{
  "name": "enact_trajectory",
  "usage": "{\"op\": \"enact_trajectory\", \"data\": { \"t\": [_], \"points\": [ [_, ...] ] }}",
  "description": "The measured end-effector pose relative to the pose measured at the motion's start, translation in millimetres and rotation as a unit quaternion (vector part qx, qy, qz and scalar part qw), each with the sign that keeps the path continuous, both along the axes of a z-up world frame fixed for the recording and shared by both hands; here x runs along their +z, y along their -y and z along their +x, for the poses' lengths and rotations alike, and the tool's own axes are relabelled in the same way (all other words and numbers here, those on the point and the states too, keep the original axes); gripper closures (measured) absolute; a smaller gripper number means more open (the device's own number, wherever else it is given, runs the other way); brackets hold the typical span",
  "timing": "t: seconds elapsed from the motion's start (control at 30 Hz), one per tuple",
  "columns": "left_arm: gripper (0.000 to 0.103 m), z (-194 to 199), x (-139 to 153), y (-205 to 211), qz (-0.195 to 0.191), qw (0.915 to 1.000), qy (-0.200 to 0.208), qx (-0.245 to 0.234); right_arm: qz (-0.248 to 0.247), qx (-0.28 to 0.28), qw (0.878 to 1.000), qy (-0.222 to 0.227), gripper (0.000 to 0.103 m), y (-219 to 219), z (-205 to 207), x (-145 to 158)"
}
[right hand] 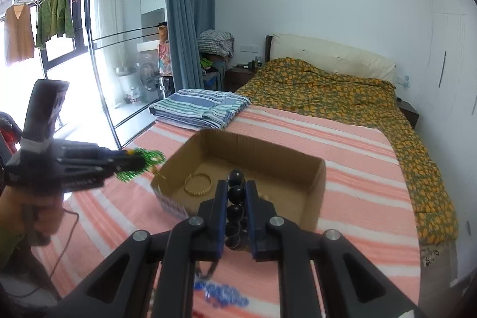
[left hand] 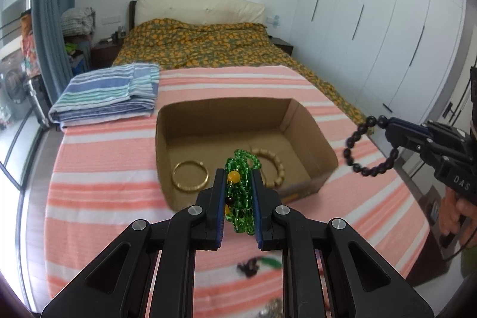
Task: Organize jewelry
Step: 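Carry the green and black bracelets into the box and open both tools, then withdraw both tools from the box toward the remaining jewelry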
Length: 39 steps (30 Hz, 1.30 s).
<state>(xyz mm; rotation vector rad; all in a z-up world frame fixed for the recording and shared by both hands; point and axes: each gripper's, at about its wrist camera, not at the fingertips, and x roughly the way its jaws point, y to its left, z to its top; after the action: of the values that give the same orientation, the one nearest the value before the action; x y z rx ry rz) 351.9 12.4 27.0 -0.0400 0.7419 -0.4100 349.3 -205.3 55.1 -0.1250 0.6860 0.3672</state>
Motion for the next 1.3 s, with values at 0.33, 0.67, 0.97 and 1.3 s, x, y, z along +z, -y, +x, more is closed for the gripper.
{"op": "enact_trajectory", "data": {
  "t": [0.33, 0.67, 0.97, 1.3],
  "points": [
    [0.089, 101.9, -49.9, 30.4, 0.025, 0.9978, -0.060, 0.010, -0.004, -0.004, 0.997, -0.079, 0.090, -6.4, 119.0, -82.0],
    [0.016, 105.4, -75.0, 36.8, 0.074, 0.9950, -0.045, 0.051, -0.067, -0.118, 0.990, -0.045, 0.049, 47.1, 99.7, -106.7],
    [0.003, 17.8, -49.0, 22.6, 0.062, 0.9969, 0.002, 0.049, -0.045, -0.098, 0.993, -0.053, 0.039, 57.7, -16.6, -95.2],
    [0.002, -115.0, -72.2, -18.6, 0.096, 0.9931, 0.002, 0.067, -0.052, -0.185, 0.972, -0.132, 0.039, 87.3, -174.0, -176.0]
  ]
}}
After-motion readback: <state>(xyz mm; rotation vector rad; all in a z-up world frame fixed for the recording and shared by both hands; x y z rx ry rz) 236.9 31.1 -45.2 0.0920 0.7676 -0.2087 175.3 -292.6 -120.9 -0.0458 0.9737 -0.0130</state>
